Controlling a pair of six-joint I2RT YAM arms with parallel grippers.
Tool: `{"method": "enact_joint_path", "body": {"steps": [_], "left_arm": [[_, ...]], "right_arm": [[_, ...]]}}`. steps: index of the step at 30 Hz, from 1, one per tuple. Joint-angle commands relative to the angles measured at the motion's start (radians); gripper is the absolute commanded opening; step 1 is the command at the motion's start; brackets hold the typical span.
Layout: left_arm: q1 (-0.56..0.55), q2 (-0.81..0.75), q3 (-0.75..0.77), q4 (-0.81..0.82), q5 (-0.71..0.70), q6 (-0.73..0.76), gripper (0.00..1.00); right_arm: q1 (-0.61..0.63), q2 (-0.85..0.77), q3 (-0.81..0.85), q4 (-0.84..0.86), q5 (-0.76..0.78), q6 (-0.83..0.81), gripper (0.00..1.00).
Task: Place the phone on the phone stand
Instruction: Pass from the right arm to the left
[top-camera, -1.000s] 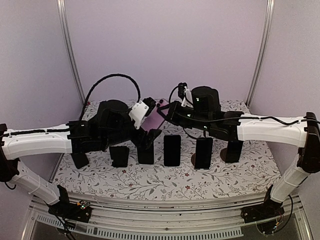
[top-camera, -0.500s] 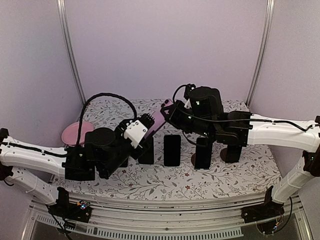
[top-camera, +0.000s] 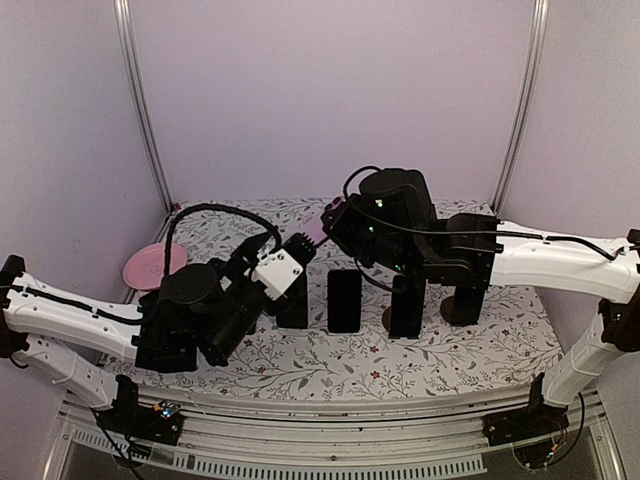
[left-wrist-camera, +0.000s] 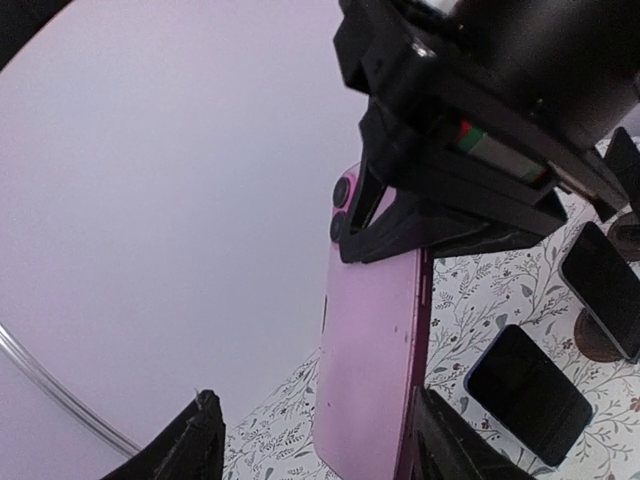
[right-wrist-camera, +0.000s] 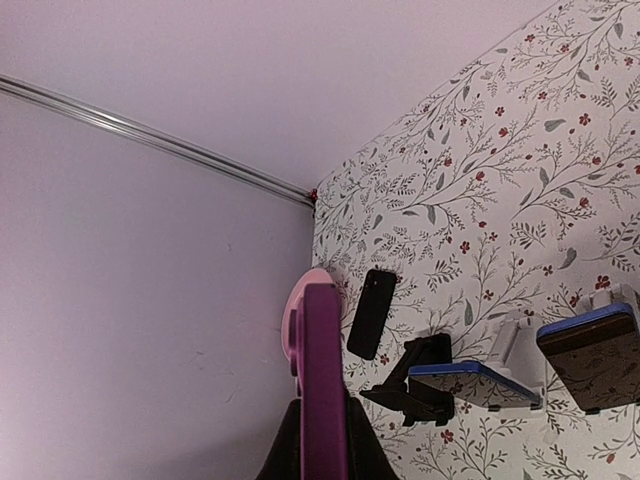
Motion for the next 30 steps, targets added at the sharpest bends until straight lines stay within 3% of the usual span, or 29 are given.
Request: {"method": "enact_joint_path", "body": {"steps": [1, 9, 14, 23, 26, 30], "left_arm": [[-0.023, -0.003, 0.000, -0.029, 0.031, -0.017, 0.67], [-0.007, -0.001, 0.026, -0.104, 0.038, -0.073, 0.72], [0.038, 0.045, 0.054, -0.092, 0.000, -0.054, 0.69], [0.067, 0.135, 0.088, 0.028, -0.092, 0.013, 0.52], [0.075, 0.132, 0.089, 0.071, -0.106, 0.023, 0.41], [0.085, 0.133, 0.094, 0.088, -0.114, 0.025, 0.18]], "right_arm": [[0.013, -0.002, 0.052, 0.030, 0.052, 0.027, 0.02], [0.016, -0.006, 0.052, 0.049, 0.034, 0.007, 0.02], [0.025, -0.009, 0.052, 0.040, 0.031, 0.028, 0.02], [0.024, -0.028, 0.036, 0.031, 0.034, 0.061, 0.02], [0.025, -0.037, 0.018, 0.045, 0.030, 0.065, 0.02], [0.026, -0.038, 0.011, 0.054, 0.018, 0.067, 0.02]]}}
